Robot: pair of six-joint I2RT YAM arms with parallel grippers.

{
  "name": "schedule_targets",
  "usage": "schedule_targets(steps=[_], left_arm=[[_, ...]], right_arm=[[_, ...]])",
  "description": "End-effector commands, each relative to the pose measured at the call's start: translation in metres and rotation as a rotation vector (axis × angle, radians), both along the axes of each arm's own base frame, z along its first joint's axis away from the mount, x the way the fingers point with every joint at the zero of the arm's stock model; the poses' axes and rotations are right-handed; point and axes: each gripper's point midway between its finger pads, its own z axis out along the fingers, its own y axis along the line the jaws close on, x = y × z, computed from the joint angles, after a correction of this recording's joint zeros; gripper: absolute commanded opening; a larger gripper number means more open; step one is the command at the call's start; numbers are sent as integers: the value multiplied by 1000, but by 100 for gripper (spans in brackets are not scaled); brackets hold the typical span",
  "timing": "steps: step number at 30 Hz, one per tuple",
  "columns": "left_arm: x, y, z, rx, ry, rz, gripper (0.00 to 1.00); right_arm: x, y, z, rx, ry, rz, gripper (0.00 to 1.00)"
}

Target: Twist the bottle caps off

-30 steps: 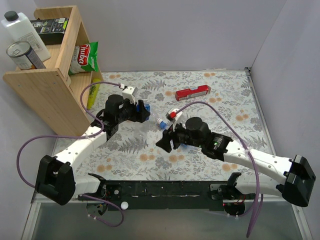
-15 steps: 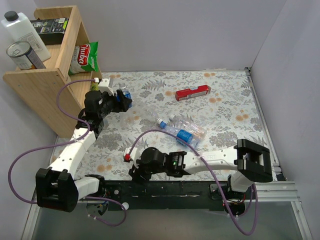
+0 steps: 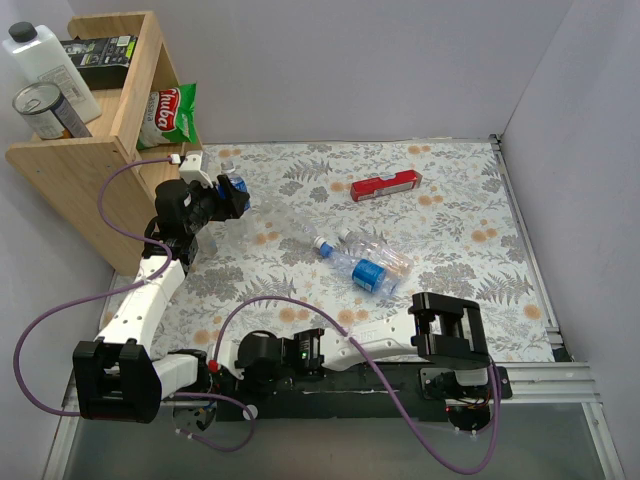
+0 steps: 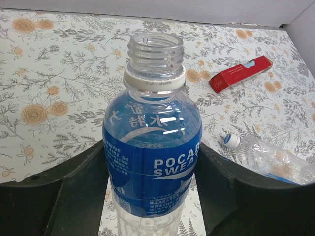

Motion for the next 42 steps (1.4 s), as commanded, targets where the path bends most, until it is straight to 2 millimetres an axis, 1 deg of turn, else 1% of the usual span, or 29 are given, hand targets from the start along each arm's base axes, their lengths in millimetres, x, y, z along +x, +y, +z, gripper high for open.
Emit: schedule_targets(steps=[1,2,3,4,5,7,8,11,12,14,18,21,26,27,28,30,31,32,34,35,37,38,40,41,42], left_arm=[[1,-3,26,-9,-65,-28,5],[1,-4,26,-9,-63,-33,4],[2,-5,25,-11,-61,-37,4],[2,-6,21,-12,-49,-40,4],[2,-6,20,-13,-47,-40,4],[1,-6,19,-12,-46,-41,4],[0,-6,18,-12,-46,-41,4],[-3,-6,20,-16,-54,-47,4],[-5,-7,22,-19,-59,-51,4],[-6,-8,23,-20,-65,-54,5],[-7,-8,23,-24,-66,-58,5],[-9,-9,26,-26,-73,-59,5],[-11,-10,28,-25,-80,-66,5],[-11,-10,28,-26,-78,-66,5],[-11,-11,29,-26,-81,-69,5],[-11,-11,27,-27,-76,-72,5],[-11,-11,28,-27,-78,-72,5],[-11,-13,28,-27,-76,-76,5],[-12,-13,29,-28,-78,-78,5],[-11,-14,29,-28,-78,-79,5],[-11,-14,27,-29,-71,-82,5],[-11,-16,26,-29,-65,-90,5],[-11,-17,26,-34,-62,-95,5],[-11,-18,26,-37,-61,-99,5],[-11,-18,26,-39,-59,-102,5]], right_arm=[[-26,12,9,-24,10,86,50],[-31,12,7,-39,13,91,50],[-35,13,0,-61,9,90,50],[-38,17,3,-64,10,86,50],[-39,15,-7,-101,8,82,50],[-43,14,-13,-138,11,71,49],[-42,13,-18,-169,8,64,49],[-39,10,-24,-211,-15,25,48],[-39,5,-30,-236,-26,16,48],[-34,-2,-36,-255,-39,-20,48],[-36,2,-33,-246,-52,-31,48],[-37,3,-35,-254,-58,-34,49],[-32,-1,-40,-277,-71,-60,50],[-30,-1,-40,-276,-78,-68,49],[-29,-4,-42,-282,-79,-72,44],[-26,-4,-40,-277,-88,-93,36],[-23,-11,-44,-290,-97,-100,31],[-23,-8,-35,-252,-92,-109,29],[-18,-13,-27,-218,-96,-139,26],[-14,-21,-20,-198,-99,-156,25],[-9,-28,-11,-180,-103,-191,23],[-6,-38,-4,-172,-103,-201,22],[2,-49,5,-169,-120,-240,21],[7,-54,20,-143,-127,-261,21],[19,-65,21,-157,-163,-296,21]])
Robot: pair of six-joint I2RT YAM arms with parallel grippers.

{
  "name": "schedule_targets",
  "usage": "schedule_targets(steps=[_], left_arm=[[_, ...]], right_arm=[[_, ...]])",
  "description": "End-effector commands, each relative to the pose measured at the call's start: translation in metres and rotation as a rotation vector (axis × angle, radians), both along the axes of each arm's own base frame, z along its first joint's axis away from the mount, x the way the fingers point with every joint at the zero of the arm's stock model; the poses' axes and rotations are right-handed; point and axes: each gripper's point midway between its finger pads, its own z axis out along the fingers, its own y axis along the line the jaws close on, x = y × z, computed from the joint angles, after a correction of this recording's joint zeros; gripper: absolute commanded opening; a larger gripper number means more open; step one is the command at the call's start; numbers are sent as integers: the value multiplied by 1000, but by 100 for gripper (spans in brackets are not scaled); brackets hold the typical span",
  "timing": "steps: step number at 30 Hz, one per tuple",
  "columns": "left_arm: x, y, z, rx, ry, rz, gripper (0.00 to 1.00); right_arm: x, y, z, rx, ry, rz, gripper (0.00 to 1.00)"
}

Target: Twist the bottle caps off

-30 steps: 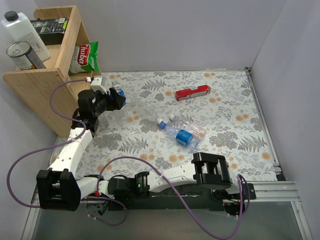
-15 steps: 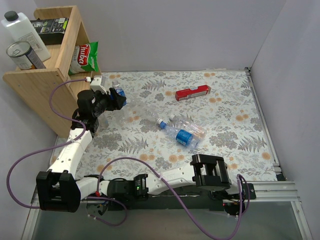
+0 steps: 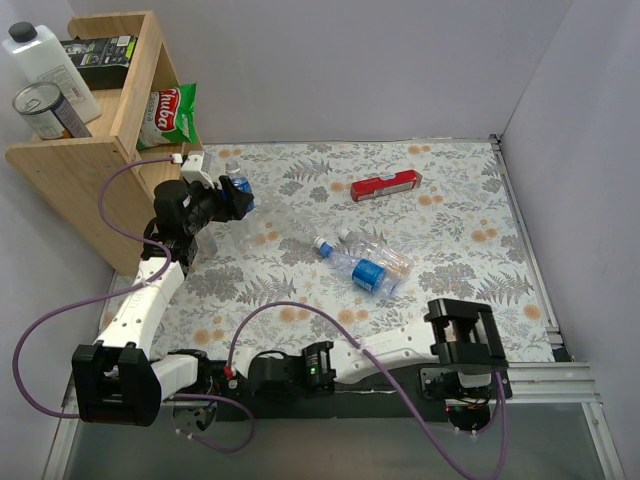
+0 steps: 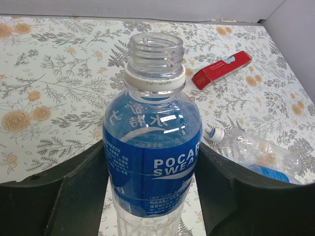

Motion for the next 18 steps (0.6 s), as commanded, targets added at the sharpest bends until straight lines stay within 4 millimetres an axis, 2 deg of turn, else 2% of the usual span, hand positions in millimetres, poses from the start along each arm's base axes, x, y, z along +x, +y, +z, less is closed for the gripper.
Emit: schedule_targets(steps=[1,2,4,5,7,8,10,11,13,14,16,17,18], left_arm=[[-5,-8,18,-22,-39,-40,5],[-6,-11,18,-27,-37,-53,5],[-7,-15,20,-35,-35,-70,5],[-8,-17,19,-35,-32,-78,5],[-11,-27,19,-36,-32,-105,5],[-12,-30,18,-33,-28,-115,5],[-16,-42,17,-25,-24,-146,5],[-18,-47,15,-20,-20,-157,5],[-24,-61,13,-15,-17,-200,5],[-25,-65,13,-15,-16,-211,5],[-31,-77,11,-13,-11,-251,5],[-33,-81,9,-14,-5,-263,5],[-34,-84,8,-18,2,-274,5]], right_arm=[[34,-18,51,87,-93,-131,21],[53,-23,70,119,-107,-174,21],[82,-40,79,109,-132,-236,21],[112,-50,96,143,-145,-297,21],[148,-68,107,153,-177,-368,21],[189,-85,122,186,-197,-471,22],[231,-108,134,197,-221,-563,22],[276,-135,147,231,-250,-688,22],[314,-161,157,261,-248,-760,22],[351,-196,158,260,-254,-878,22],[380,-222,156,269,-223,-939,21],[409,-248,157,255,-232,-1023,21],[418,-261,151,227,-215,-1050,21]])
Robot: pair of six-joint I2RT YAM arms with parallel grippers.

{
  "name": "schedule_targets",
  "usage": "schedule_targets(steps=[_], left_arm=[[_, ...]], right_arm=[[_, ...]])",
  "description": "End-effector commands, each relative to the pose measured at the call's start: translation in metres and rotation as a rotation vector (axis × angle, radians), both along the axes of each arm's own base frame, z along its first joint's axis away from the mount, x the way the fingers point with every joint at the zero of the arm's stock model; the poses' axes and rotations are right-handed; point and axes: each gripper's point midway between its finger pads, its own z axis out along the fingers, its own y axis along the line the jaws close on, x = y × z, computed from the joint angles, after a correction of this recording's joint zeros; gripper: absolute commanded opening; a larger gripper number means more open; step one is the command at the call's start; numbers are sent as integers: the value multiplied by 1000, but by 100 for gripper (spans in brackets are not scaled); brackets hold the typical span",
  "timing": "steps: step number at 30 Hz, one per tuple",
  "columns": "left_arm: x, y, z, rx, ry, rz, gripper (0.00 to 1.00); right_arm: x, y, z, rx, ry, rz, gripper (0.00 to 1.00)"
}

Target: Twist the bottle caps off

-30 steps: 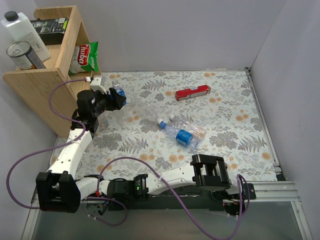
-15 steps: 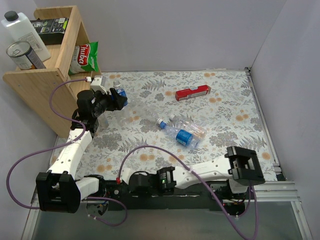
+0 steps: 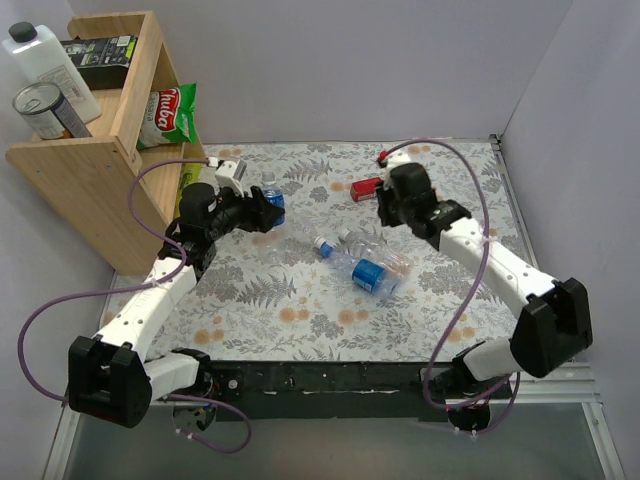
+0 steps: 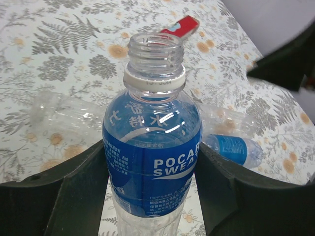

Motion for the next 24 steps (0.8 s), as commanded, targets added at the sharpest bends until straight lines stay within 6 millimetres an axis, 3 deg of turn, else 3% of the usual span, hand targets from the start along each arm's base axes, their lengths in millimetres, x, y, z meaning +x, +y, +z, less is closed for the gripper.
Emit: schedule_targets(steps=[1,2,4,5,6,7,9,10,12,13,20,24], left_arm=[[-8,-22,13,-9,-25,-83,5],[-10,-26,10,-11,-12,-102,5],[-13,-32,9,-12,-10,-121,5],[-14,-33,9,-10,-11,-124,5],[-14,-35,9,-10,-11,-127,5],[-16,-37,7,-4,-11,-135,5],[-16,-39,7,-1,-10,-142,6],[-18,-41,6,2,-10,-148,6],[-21,-45,7,1,-15,-169,6],[-22,-46,7,6,-20,-172,6],[-28,-55,5,14,-22,-205,6],[-31,-61,4,16,-23,-226,6]], right_arm=[[59,-54,1,-3,39,-97,21],[82,-75,-8,-14,66,-157,21],[100,-91,-17,-7,101,-187,20],[113,-108,-38,-18,152,-229,20],[127,-111,-32,-1,140,-236,20],[132,-117,-55,-17,200,-249,20],[149,-126,-56,-25,196,-270,20],[154,-128,-73,-42,234,-275,20],[167,-133,-77,-55,237,-290,22],[168,-138,-94,-71,278,-302,22],[182,-157,-122,-102,342,-360,34],[180,-159,-138,-125,383,-353,51]])
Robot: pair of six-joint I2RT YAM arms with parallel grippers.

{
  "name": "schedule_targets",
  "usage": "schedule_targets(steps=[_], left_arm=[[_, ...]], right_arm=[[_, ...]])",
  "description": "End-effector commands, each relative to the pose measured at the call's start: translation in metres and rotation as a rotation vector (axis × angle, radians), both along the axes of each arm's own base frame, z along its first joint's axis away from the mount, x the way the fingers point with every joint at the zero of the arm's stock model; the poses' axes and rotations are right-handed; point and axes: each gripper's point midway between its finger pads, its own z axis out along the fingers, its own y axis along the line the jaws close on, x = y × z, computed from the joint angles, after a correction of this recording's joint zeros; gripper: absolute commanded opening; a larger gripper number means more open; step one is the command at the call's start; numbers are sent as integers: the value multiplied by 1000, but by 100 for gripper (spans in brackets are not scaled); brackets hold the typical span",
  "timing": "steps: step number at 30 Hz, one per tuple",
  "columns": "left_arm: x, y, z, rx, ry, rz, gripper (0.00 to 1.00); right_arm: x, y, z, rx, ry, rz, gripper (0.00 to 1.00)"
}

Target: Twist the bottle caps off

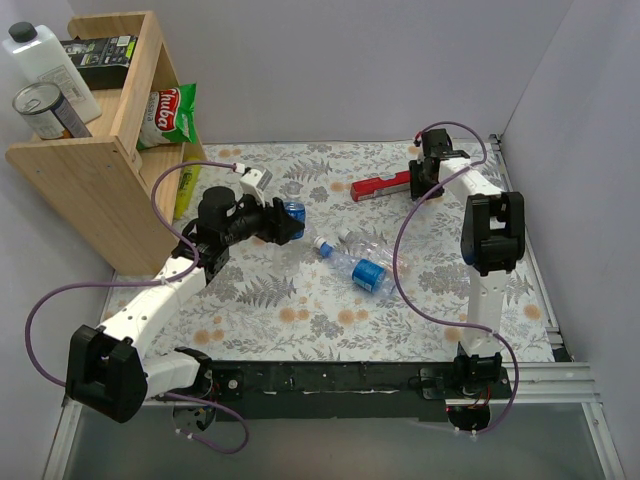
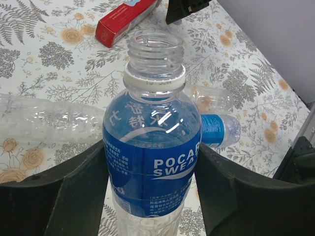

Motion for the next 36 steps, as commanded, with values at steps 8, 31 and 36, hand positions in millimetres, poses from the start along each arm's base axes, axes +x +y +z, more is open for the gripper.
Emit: schedule_targets(steps=[8,31,36], left_arm=[[-15,-22,21,-8,-79,-114,6],[-45,-44,21,-33,-105,-318,7],[-48,-48,18,-30,-94,-335,7]], right_arm=[[-1,-5,14,2,22,16,74],[-190,225,277,733,-357,708,76],[-209,253,274,770,-322,791,76]])
